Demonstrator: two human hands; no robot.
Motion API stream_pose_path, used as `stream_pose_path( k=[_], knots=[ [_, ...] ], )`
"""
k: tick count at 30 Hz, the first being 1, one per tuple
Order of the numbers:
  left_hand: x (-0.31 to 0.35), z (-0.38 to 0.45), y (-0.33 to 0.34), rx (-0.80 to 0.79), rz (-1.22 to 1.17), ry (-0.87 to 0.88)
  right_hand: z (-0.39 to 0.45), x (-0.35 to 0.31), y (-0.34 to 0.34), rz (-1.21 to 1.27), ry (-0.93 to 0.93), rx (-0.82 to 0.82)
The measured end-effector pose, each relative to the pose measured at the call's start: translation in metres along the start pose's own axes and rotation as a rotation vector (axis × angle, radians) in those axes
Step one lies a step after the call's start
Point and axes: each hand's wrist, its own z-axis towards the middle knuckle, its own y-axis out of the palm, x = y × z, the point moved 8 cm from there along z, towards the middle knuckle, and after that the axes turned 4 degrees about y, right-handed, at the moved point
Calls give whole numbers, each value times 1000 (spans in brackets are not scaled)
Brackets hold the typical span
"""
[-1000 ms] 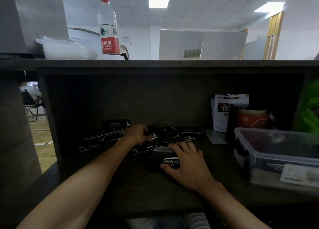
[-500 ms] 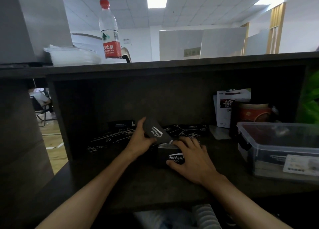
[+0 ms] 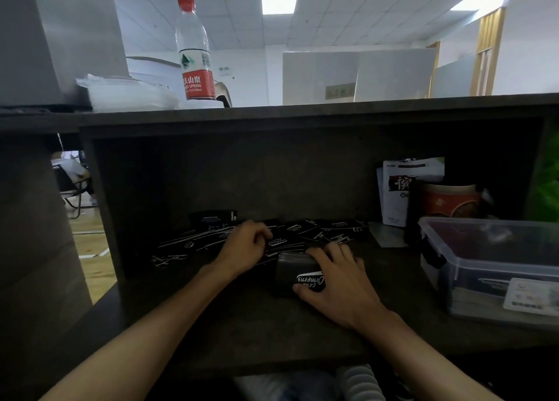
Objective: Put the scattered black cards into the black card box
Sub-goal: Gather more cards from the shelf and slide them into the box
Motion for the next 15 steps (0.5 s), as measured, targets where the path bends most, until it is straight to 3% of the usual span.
stream_pose_path(
  k=[6,15],
  knots=[
    [-32,43,39,-377,180,-221,-1,-3,-4,32,-36,3],
    [-46,48,47,-428,171,-321,-4,-7,-9,14,-46,17]
  ],
)
